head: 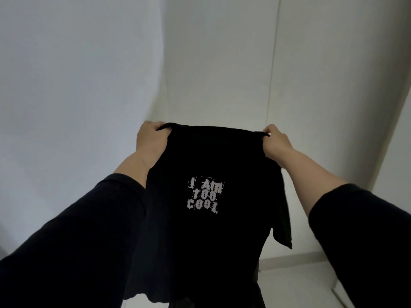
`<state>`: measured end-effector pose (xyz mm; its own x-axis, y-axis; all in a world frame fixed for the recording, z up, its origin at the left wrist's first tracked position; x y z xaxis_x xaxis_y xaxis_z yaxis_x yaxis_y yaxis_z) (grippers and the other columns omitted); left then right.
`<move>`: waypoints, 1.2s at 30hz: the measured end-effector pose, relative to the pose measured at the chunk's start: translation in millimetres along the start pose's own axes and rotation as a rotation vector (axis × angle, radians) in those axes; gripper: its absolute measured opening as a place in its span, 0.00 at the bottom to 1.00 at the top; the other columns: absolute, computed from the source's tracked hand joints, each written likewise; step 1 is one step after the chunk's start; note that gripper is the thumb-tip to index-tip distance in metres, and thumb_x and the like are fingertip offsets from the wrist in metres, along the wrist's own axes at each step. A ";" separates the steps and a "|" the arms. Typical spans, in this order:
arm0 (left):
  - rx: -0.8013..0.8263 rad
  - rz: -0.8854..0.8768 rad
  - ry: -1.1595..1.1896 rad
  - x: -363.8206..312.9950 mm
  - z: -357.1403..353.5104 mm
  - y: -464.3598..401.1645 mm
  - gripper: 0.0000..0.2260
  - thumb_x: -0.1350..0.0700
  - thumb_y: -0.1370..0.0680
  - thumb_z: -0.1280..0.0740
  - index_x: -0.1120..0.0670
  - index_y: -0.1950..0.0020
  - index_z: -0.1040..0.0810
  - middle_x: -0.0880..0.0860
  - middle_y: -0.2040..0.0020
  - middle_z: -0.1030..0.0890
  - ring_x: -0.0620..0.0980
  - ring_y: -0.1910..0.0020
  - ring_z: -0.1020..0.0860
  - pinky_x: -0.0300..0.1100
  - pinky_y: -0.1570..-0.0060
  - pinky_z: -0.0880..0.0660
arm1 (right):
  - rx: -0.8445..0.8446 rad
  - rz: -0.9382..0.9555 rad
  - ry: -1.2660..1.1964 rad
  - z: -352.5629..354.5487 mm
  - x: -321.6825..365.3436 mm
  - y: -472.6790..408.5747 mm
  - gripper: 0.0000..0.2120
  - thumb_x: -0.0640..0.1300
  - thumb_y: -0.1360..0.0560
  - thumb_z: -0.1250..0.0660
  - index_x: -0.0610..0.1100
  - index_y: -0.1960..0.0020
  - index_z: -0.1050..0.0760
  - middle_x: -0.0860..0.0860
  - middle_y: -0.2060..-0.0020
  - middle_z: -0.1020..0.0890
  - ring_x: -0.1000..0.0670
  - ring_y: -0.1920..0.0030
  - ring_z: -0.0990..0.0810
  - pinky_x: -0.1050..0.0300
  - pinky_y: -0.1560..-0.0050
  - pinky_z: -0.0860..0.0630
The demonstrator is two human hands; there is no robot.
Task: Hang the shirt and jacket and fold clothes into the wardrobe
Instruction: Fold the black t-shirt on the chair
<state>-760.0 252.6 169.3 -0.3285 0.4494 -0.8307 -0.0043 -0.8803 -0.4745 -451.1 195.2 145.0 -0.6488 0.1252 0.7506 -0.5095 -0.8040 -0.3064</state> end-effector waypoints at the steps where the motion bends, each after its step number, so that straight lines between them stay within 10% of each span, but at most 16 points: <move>1: 0.032 0.020 0.060 0.3 0.5 -0.1 0.10 0.56 0.26 0.37 0.60 0.52 0.20 0.53 0.56 0.20 0.50 0.58 0.22 0.38 0.58 0.29 | 0.016 -0.035 -0.027 -3.1 -0.1 -0.8 0.10 0.43 0.21 0.50 0.47 0.42 0.34 0.41 0.36 0.33 0.39 0.48 0.28 0.49 0.43 0.29; 6: 0.187 0.137 0.374 5.8 -5.7 0.6 0.08 0.59 0.23 0.38 0.57 0.51 0.20 0.51 0.58 0.21 0.49 0.58 0.22 0.41 0.56 0.27 | 0.025 -0.177 -0.155 -9.7 -1.8 -5.7 0.18 0.51 0.20 0.50 0.45 0.33 0.39 0.45 0.33 0.39 0.40 0.39 0.33 0.44 0.33 0.35; 15: 0.192 0.239 0.787 0.5 -22.1 0.8 0.14 0.49 0.19 0.43 0.55 0.52 0.21 0.51 0.57 0.19 0.50 0.56 0.19 0.41 0.55 0.24 | 0.076 -0.128 -0.738 -18.7 13.6 -1.5 0.07 0.49 0.21 0.48 0.53 0.54 0.32 0.47 0.46 0.28 0.46 0.57 0.26 0.54 0.61 0.26; 24: 0.290 0.323 0.653 -2.7 -44.3 15.5 0.16 0.52 0.18 0.44 0.59 0.37 0.24 0.56 0.45 0.18 0.52 0.50 0.18 0.41 0.55 0.21 | 0.317 -0.226 -0.788 -38.9 3.0 7.8 0.10 0.48 0.18 0.49 0.50 0.37 0.37 0.50 0.52 0.26 0.50 0.65 0.25 0.59 0.69 0.25; 31: 0.341 0.364 0.540 8.8 -62.8 25.8 0.12 0.54 0.17 0.46 0.54 0.52 0.24 0.52 0.54 0.19 0.49 0.57 0.20 0.40 0.60 0.23 | 0.611 -0.265 -0.854 -59.6 -1.3 19.4 0.05 0.50 0.21 0.42 0.49 0.51 0.31 0.52 0.70 0.28 0.51 0.71 0.27 0.60 0.71 0.26; 36: 0.259 0.261 0.205 27.1 -60.6 15.2 0.08 0.53 0.18 0.45 0.54 0.46 0.29 0.56 0.45 0.23 0.56 0.45 0.23 0.51 0.47 0.25 | 0.569 -0.288 -0.805 -65.0 -10.7 16.5 0.09 0.51 0.20 0.46 0.49 0.46 0.31 0.49 0.61 0.23 0.47 0.64 0.23 0.54 0.63 0.23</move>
<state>-711.7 260.6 122.0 -0.1558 0.2045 -0.9664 -0.1918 -0.9660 -0.1734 -489.3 218.3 93.9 0.1339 0.0983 0.9861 -0.1066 -0.9879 0.1129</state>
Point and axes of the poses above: each hand's wrist, its own y-axis away from the middle knuckle, its own z-axis out of the back of the hand, x = y × z, the point moved 6 cm from there along -y, towards the middle knuckle
